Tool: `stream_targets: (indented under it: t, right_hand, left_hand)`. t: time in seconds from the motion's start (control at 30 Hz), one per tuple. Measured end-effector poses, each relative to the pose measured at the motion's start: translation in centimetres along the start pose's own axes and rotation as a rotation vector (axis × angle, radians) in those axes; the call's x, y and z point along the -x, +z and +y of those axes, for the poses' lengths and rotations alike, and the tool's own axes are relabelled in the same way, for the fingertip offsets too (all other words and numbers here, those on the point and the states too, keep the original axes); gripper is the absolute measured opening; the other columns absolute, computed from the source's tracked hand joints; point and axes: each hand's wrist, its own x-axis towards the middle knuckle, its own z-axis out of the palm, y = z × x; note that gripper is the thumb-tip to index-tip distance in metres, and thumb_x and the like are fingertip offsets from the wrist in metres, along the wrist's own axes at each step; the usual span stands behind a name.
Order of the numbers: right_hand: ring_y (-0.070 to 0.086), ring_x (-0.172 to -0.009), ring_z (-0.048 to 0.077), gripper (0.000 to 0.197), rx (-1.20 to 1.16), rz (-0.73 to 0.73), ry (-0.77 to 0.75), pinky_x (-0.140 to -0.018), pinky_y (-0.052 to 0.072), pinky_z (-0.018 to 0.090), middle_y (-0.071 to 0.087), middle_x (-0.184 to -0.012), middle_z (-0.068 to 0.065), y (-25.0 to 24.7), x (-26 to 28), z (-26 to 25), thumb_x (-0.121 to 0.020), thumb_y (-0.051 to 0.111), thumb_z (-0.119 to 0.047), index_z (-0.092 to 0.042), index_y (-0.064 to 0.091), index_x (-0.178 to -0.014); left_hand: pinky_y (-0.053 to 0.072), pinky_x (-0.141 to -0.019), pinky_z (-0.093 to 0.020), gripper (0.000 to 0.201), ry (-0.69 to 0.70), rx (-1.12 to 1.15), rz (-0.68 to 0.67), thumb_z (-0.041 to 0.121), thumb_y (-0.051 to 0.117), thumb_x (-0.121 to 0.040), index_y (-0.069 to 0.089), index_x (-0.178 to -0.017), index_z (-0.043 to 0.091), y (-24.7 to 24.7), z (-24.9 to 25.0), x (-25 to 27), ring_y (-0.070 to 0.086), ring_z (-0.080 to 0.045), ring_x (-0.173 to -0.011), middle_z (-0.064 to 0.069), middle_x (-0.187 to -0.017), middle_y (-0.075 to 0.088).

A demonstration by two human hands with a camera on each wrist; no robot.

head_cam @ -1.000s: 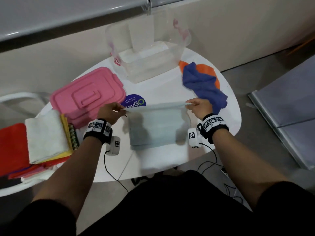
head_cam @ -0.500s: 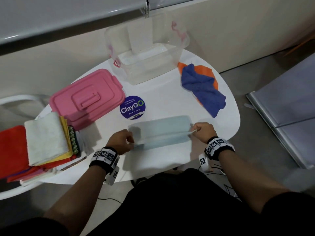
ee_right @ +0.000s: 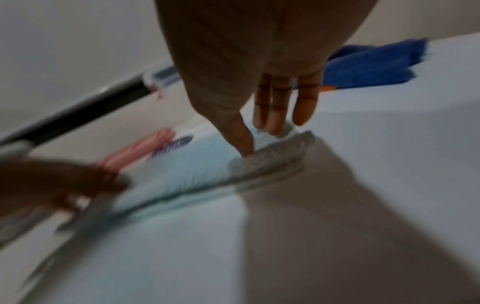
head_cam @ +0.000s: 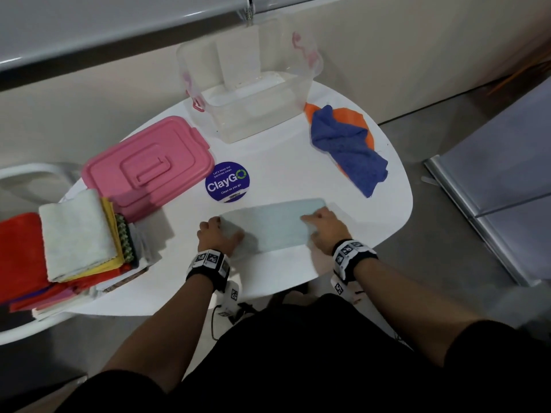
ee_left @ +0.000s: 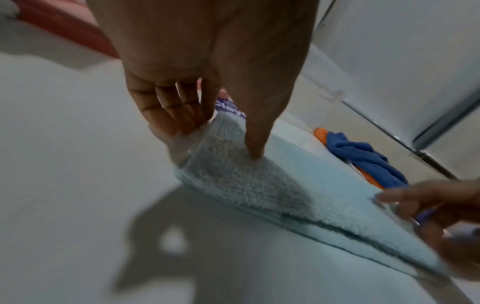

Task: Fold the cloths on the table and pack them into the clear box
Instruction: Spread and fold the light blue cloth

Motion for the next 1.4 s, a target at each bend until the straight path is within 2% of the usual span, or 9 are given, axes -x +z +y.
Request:
stream_targets:
  t: [0.23,0.37,0.53,0.73,0.97,1.03,1.17,1.27,1.4]
  right_hand:
    - [0.041,-0.125,0.026,0.061,0.061,0.026,0.120,-0.103,0.034,0.039,0.041,-0.135,0.004,0.7,0.3,-1.8,-0.076,0.064,-0.030,-0.031,0.049,-0.135]
    - [0.052,-0.111,0.026,0.030,-0.036,0.190,0.135,-0.093,0.043,0.038,0.050,-0.116,0.004,0.6,-0.9,-3.0,-0.084,0.061,-0.042,-0.024,0.059,-0.108]
    - [0.037,-0.126,0.030,0.087,0.170,-0.091,0.018,-0.100,0.041,0.041,0.036,-0.135,0.009,3.5,-0.8,-4.2,-0.063,0.082,-0.056,-0.024,0.040,-0.133]
    - [-0.010,-0.149,0.039,0.119,0.326,-0.155,-0.011,-0.122,0.001,0.047,-0.013,-0.162,0.020,2.5,-2.3,-6.1,-0.070,0.080,-0.043,-0.019,0.001,-0.156]
    - [0.006,-0.151,0.027,0.129,0.081,-0.463,-0.369,-0.122,0.007,0.041,0.009,-0.165,0.007,4.0,0.6,-9.8,-0.059,0.084,-0.063,-0.020,0.012,-0.157]
    - [0.029,-0.143,0.028,0.111,-0.050,-0.409,-0.324,-0.119,0.022,0.046,0.033,-0.156,0.006,4.3,1.6,-10.2,-0.064,0.077,-0.069,-0.023,0.028,-0.152]
    - [0.059,-0.098,0.029,0.016,-0.230,-0.288,-0.147,-0.079,0.040,0.029,0.064,-0.100,0.007,3.2,1.9,-9.4,-0.097,0.056,-0.036,-0.021,0.060,-0.100]
    - [0.055,-0.080,0.026,0.032,-0.277,-0.288,-0.067,-0.065,0.034,0.030,0.057,-0.081,0.007,2.1,2.2,-8.2,-0.096,0.056,-0.023,-0.024,0.043,-0.066]
    - [0.061,-0.085,0.028,0.010,-0.267,-0.278,-0.065,-0.075,0.046,0.034,0.068,-0.092,0.011,1.8,2.8,-6.1,-0.090,0.058,-0.015,-0.010,0.067,-0.089]
  left_hand:
    - [0.044,-0.077,-0.035,0.049,-0.067,0.252,-0.081,0.030,0.077,-0.080,0.047,-0.113,0.010,1.1,-0.8,0.6,0.058,-0.033,-0.101,-0.011,-0.104,0.056]
    - [0.054,-0.079,-0.035,0.085,-0.141,0.470,-0.110,0.028,0.085,-0.069,0.031,-0.135,0.020,1.1,-3.9,1.9,0.065,-0.030,-0.091,-0.008,-0.104,0.062]
    - [0.060,-0.058,-0.042,0.071,-0.213,0.621,-0.193,0.024,0.087,-0.071,0.040,-0.124,0.022,0.2,-6.4,3.5,0.066,-0.036,-0.096,-0.010,-0.111,0.059]
    - [0.060,-0.056,-0.043,0.049,-0.311,0.763,-0.328,0.017,0.084,-0.076,0.050,-0.106,0.000,-0.3,-6.2,4.7,0.070,-0.032,-0.058,-0.024,-0.088,0.066]
    - [0.056,-0.055,-0.032,0.030,-0.215,0.975,-0.352,0.007,0.066,-0.087,0.060,-0.112,-0.009,-0.9,-2.4,4.8,0.069,-0.035,-0.069,-0.022,-0.086,0.068]
    - [0.057,-0.059,-0.033,0.019,-0.154,1.003,-0.422,0.009,0.065,-0.088,0.062,-0.102,-0.004,-1.9,-0.6,5.0,0.069,-0.036,-0.078,-0.017,-0.085,0.069]
    - [0.051,-0.071,-0.028,0.012,0.082,0.766,-0.424,0.004,0.065,-0.087,0.062,-0.094,0.013,-2.5,1.2,3.4,0.067,-0.025,-0.084,-0.006,-0.095,0.069]
    - [0.045,-0.082,-0.024,0.043,0.233,0.429,-0.155,0.006,0.073,-0.078,0.058,-0.116,0.019,-2.1,0.8,1.6,0.055,-0.014,-0.101,0.004,-0.115,0.055]
    - [0.044,-0.095,-0.028,0.043,0.256,0.223,-0.408,0.022,0.078,-0.073,0.064,-0.114,0.024,-0.2,1.0,1.0,0.058,-0.018,-0.110,0.004,-0.114,0.062]
